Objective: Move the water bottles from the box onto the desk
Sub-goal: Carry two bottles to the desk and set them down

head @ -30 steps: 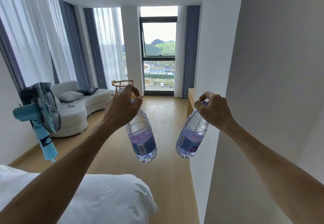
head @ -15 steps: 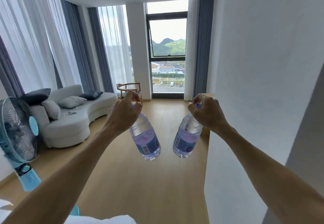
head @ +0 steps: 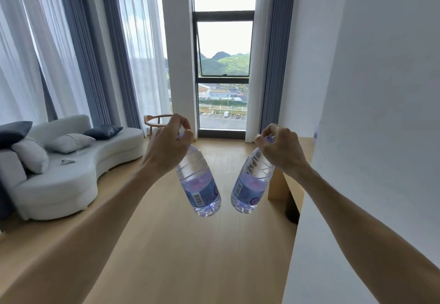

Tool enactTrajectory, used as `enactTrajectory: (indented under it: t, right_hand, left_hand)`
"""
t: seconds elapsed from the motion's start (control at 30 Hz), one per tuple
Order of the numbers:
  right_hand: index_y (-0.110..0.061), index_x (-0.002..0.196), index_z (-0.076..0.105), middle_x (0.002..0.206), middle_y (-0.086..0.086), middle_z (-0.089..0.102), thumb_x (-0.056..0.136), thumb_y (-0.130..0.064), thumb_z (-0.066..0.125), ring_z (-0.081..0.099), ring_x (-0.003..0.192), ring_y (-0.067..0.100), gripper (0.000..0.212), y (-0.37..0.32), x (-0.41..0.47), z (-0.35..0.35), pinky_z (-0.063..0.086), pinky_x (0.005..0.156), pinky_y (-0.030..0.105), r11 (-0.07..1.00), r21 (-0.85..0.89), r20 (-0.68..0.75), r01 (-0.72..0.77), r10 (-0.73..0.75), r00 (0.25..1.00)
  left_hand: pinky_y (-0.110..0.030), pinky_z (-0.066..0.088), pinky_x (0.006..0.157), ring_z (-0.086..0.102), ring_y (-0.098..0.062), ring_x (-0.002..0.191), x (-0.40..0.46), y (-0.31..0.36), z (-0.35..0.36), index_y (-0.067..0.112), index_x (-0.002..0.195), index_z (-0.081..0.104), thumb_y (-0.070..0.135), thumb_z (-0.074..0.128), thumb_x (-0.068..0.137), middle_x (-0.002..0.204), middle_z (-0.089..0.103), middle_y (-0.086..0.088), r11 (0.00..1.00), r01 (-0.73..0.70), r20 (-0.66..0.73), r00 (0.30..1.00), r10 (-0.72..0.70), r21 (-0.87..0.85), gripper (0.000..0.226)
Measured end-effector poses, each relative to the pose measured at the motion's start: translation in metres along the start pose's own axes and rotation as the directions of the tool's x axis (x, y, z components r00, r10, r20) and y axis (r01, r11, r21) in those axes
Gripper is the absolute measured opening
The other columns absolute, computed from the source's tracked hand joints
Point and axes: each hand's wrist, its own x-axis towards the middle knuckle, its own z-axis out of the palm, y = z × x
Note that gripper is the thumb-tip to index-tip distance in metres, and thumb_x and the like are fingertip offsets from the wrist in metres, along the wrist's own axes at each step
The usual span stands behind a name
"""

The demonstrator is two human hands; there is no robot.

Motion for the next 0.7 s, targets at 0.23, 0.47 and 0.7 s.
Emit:
enactTrajectory:
  t: [0.23, 0.47, 0.7]
  right_hand:
    - [-0.015, 0.085, 0.059, 0.072, -0.008, 0.057, 0.091, -0.025, 0.060, 0.058, 0.068, 0.014, 0.011, 0.048, 0.107, 0.054, 0.040, 0.052, 0.020, 0.996, 0.016, -0.013, -0.083, 0.083, 0.996]
    - [-0.011, 0.082, 0.059, 0.067, -0.007, 0.054, 0.091, -0.023, 0.059, 0.051, 0.063, 0.007, 0.014, 0.116, 0.196, 0.100, 0.036, 0.048, 0.018, 0.987, -0.013, -0.033, -0.159, 0.159, 0.987]
    - [-0.011, 0.084, 0.059, 0.068, -0.006, 0.056, 0.091, -0.022, 0.060, 0.054, 0.062, 0.009, 0.012, 0.203, 0.302, 0.158, 0.037, 0.048, 0.020, 0.987, -0.003, -0.005, -0.160, 0.160, 0.987]
  left_hand:
    - [-0.028, 0.038, 0.052, 0.048, -0.018, 0.054, 0.125, -0.059, 0.068, 0.014, 0.101, 0.049, 0.017, 0.046, 0.094, 0.060, 0.055, -0.011, 0.998, -0.033, 0.057, 0.998, 0.036, -0.044, 0.007]
    - [-0.022, 0.034, 0.049, 0.051, -0.018, 0.052, 0.222, -0.115, 0.155, 0.015, 0.099, 0.051, 0.016, 0.049, 0.094, 0.060, 0.058, -0.006, 0.997, -0.067, 0.075, 0.995, 0.071, -0.046, 0.006]
    - [-0.029, 0.039, 0.051, 0.047, -0.020, 0.046, 0.324, -0.174, 0.256, 0.019, 0.096, 0.050, 0.019, 0.048, 0.093, 0.050, 0.052, 0.001, 0.995, -0.093, 0.104, 0.990, 0.096, -0.035, 0.004]
